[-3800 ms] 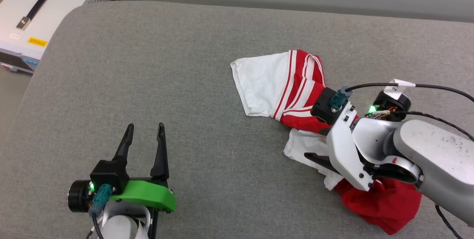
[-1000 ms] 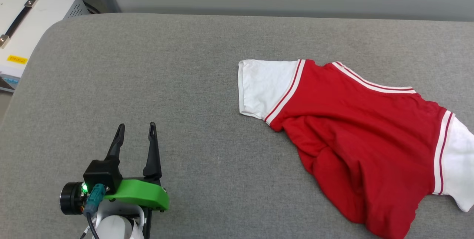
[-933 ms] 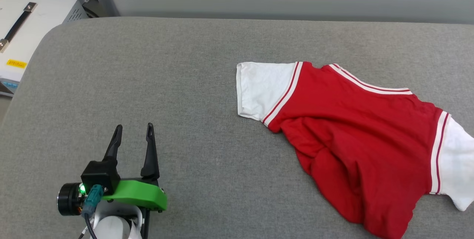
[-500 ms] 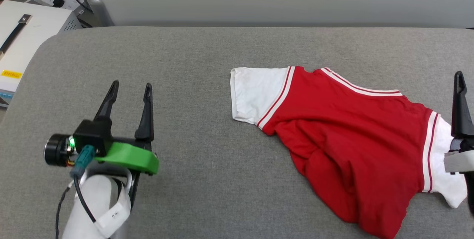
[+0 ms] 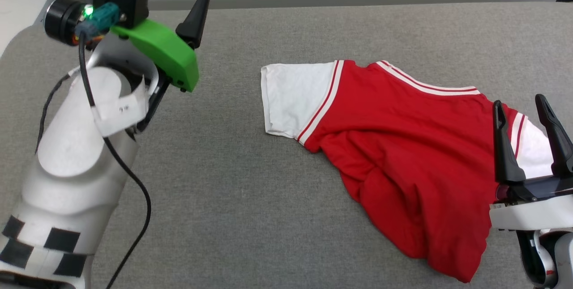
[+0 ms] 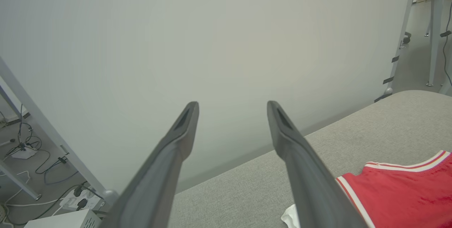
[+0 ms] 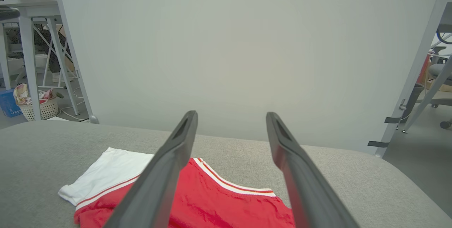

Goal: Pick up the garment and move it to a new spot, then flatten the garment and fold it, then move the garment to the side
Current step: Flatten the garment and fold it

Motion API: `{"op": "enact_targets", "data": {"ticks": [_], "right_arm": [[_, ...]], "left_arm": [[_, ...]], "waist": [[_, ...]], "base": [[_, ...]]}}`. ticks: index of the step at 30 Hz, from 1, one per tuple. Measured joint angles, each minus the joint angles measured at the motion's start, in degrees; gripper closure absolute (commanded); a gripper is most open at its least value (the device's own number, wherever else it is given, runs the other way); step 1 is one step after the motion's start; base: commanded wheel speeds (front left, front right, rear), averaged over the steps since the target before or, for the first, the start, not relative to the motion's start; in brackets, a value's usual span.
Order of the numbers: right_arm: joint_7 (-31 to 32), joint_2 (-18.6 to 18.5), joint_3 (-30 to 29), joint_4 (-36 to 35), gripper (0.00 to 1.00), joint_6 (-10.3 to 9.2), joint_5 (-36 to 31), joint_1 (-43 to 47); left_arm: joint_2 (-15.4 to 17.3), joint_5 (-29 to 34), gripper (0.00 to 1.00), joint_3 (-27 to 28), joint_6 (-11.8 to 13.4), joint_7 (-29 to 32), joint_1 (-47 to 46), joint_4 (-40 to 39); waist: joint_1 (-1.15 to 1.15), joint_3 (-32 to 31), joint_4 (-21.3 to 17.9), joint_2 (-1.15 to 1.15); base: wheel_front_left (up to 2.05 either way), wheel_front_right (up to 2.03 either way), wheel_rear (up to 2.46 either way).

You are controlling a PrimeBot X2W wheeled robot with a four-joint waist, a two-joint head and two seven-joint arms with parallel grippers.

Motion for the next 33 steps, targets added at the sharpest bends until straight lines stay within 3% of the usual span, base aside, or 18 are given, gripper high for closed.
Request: {"op": "enact_targets", "data": {"ticks": [7,16,23,33], "right_arm": [[0.0,-0.2,0.8,-0.6,0.00,0.00,-0.9,-1.7],[0.0,-0.5,2.6,-1.2,0.00,0.00,-2.4,-4.9],[0.0,-0.3,3.1,-1.4,0.00,0.00,-2.6,-7.1],[0.0,0.1,3.9,-1.1,0.00,0.00,-3.1,-8.9]], "left_arm": [[0.7,-11.2,0.00,-11.9,0.0,17.7,-12.4,7.3],[0.2,-23.3,0.00,-24.2,0.0,37.3,-18.1,15.6],[0.5,-27.3,0.00,-29.7,0.0,40.4,-18.4,19.6],[1.8,-27.9,0.00,-40.8,0.0,41.7,-20.3,19.2]], "waist": [[0.00,3.5,-1.8,0.00],[0.00,7.8,-4.1,0.00],[0.00,11.0,-5.9,0.00],[0.00,14.3,-6.8,0.00]], "base": [[0.00,0.00,0.00],[0.00,0.00,0.00],[0.00,0.00,0.00],[0.00,0.00,0.00]]}}
